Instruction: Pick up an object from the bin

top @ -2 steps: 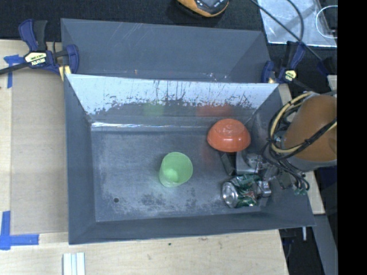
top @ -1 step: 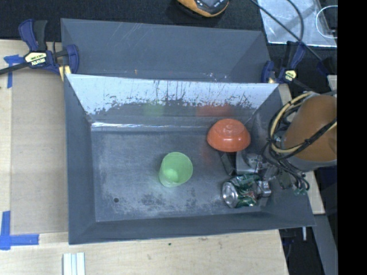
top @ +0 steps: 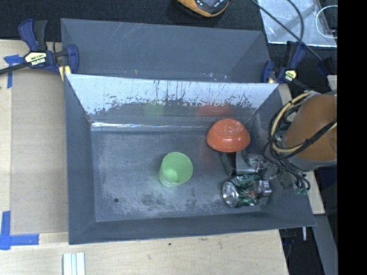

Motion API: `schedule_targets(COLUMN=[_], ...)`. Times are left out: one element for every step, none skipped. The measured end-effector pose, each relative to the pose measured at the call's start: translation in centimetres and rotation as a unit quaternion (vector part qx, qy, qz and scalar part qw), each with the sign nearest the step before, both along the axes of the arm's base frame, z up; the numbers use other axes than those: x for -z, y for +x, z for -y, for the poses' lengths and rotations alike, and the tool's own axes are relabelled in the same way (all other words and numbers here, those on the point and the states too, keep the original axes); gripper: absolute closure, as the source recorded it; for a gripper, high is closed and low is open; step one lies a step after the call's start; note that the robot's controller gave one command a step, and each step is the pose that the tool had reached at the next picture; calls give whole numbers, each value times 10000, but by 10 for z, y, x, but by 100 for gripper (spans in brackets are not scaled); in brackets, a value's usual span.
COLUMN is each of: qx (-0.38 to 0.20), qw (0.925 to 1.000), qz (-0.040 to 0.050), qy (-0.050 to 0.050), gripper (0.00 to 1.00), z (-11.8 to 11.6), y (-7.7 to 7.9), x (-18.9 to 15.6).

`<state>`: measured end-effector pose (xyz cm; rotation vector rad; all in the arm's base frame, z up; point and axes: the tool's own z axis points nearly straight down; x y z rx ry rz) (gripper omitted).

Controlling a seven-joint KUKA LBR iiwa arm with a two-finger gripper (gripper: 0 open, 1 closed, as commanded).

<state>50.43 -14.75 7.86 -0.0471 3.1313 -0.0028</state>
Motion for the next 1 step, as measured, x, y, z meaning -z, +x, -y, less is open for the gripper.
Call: schedule_targets(qx=[0], qw=[10000], qz=[25], qy=[-9], gripper=[100], z=[0], y=[1], x=[-12])
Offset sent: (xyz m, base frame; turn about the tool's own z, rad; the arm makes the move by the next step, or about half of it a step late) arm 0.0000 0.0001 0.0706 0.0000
